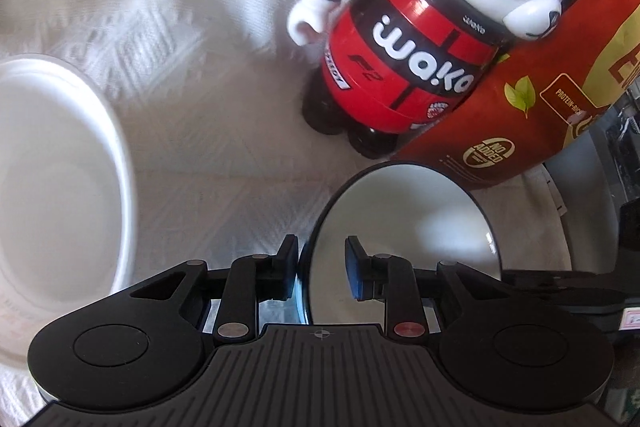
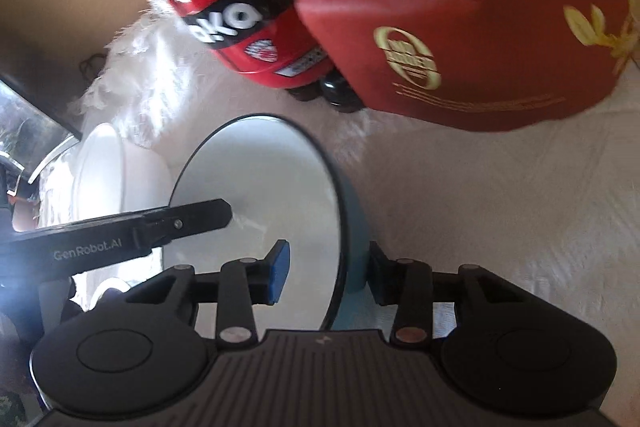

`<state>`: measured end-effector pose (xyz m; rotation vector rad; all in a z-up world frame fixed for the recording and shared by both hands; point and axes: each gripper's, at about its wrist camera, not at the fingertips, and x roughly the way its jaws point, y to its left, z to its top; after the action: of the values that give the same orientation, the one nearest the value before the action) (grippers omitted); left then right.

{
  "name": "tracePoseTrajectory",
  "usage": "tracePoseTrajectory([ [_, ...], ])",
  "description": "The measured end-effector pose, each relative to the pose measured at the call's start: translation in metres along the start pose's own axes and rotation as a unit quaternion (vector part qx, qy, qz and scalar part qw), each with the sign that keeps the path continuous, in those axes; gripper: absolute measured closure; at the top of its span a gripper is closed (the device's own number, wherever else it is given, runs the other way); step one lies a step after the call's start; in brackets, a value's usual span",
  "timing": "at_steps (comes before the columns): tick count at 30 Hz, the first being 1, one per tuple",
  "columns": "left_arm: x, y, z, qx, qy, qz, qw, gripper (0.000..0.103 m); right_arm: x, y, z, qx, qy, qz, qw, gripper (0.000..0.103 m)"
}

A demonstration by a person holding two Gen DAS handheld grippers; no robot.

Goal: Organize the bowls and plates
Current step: 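Carry the blue bowl onto the yellow-rimmed plate stack and open the left tool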

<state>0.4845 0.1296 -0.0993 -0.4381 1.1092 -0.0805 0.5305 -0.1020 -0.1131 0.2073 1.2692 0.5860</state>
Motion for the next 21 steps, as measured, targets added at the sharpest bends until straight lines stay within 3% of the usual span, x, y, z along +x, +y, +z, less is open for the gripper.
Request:
tracePoseTrajectory([
  [8,0.023,-0.006,0.001,0.007,0.031,0.016,0.9994,0.075,0.005,-0.004,-0.004,0.025,-0.001,-0.007,1.000,0.061],
  [12,0.027,-0.008,0.002,-0.005,0.044,0.024,0.9987,0.067,0.006,-0.003,-0.005,0.029,-0.001,-0.010,1.000,0.060],
  [16,0.022,-0.012,0.001,-0.004,0.046,0.033,0.9984,0.064,0.003,0.004,-0.004,0.027,-0.003,-0.012,1.000,0.060],
  [21,0.002,-0.014,0.004,-0.018,0.037,0.017,0.9990,0.064,-0.006,0.009,-0.002,0.026,-0.004,-0.008,1.000,0.059],
])
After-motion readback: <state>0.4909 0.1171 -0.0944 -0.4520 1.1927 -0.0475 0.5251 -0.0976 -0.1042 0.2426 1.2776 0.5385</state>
